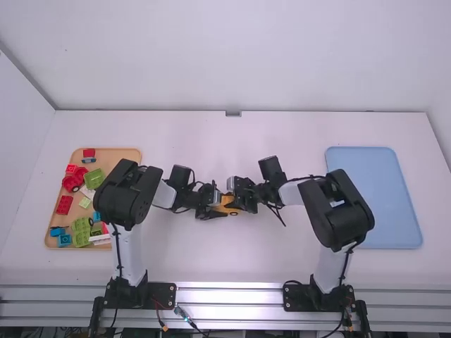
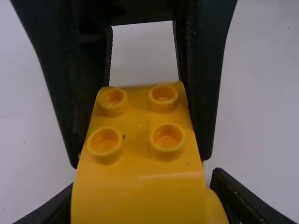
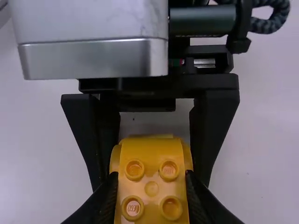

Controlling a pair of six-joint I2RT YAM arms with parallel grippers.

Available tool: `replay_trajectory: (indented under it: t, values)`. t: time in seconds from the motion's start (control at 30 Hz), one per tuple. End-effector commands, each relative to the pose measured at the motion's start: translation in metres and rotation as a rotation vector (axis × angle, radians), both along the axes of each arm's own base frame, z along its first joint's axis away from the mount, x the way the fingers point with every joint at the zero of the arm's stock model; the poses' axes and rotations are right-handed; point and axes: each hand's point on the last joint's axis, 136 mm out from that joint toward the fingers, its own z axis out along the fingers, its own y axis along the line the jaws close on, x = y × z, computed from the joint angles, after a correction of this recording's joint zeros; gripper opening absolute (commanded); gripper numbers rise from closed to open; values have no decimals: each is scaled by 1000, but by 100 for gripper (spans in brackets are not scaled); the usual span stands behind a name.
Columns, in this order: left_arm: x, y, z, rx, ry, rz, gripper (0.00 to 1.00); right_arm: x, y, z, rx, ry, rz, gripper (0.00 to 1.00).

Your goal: Assemble lego blocks to make yellow taxi

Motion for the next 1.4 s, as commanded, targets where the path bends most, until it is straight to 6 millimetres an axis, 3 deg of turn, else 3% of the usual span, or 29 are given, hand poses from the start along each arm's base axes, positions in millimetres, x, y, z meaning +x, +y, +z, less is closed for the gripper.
replay_trajectory:
  t: [0.0, 0.17, 1.07, 1.37]
  values:
    - [-2, 0, -7, 34, -7, 2, 49, -2, 2, -9, -22, 41, -9, 0]
    - [2, -2, -5, 33, -19, 0, 47, -11, 2, -16, -58, 36, 19, 0]
    - [7, -1, -2, 25, -9, 16, 48, -14, 8, -23, -102, 10, 26, 0]
    - [11, -2, 0, 23, -16, 16, 47, -11, -1, -43, -226, -32, -24, 0]
